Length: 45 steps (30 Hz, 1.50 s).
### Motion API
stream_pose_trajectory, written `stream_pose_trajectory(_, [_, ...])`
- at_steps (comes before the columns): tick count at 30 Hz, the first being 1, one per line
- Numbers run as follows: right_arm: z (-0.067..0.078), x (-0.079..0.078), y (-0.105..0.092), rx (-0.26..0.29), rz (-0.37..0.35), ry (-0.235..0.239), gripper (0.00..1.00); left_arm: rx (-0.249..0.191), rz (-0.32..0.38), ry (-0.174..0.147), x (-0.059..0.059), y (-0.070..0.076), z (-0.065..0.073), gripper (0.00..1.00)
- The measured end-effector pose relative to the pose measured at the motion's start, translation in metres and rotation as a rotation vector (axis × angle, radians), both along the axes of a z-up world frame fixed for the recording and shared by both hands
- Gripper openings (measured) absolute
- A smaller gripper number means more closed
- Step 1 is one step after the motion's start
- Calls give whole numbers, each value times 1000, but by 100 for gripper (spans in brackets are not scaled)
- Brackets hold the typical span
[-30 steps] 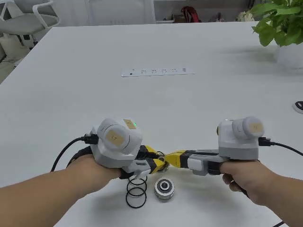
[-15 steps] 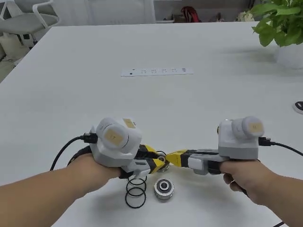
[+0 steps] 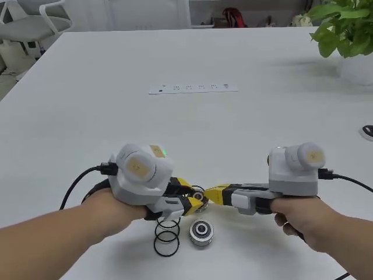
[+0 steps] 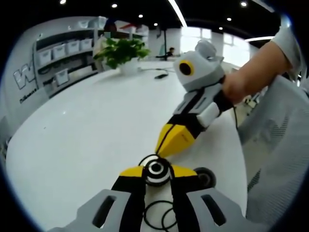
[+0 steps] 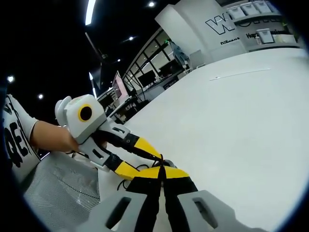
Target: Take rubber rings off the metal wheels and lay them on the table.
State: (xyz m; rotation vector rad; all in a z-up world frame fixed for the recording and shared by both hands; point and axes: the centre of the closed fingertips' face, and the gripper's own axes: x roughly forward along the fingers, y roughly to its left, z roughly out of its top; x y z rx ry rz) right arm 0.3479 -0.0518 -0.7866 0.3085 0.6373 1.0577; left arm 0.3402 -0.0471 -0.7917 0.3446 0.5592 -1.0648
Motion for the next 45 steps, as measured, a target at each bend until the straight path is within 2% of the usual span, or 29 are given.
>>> stream_pose_trajectory(10, [1, 1, -1, 1, -2, -1, 0, -14, -19, -1, -7, 0, 8, 27])
stream_pose_trajectory(24, [3, 2, -2, 1, -4, -4, 0, -30, -26, -3, -11, 8, 18, 37])
stream_pose_trajectory(31, [5, 1, -1, 2, 1, -6, 0, -47, -28, -13, -13, 12, 26, 44])
stream_pose_trajectory(45, [10, 0, -1, 10, 0, -12, 0, -62, -39, -24, -19, 18, 36, 52])
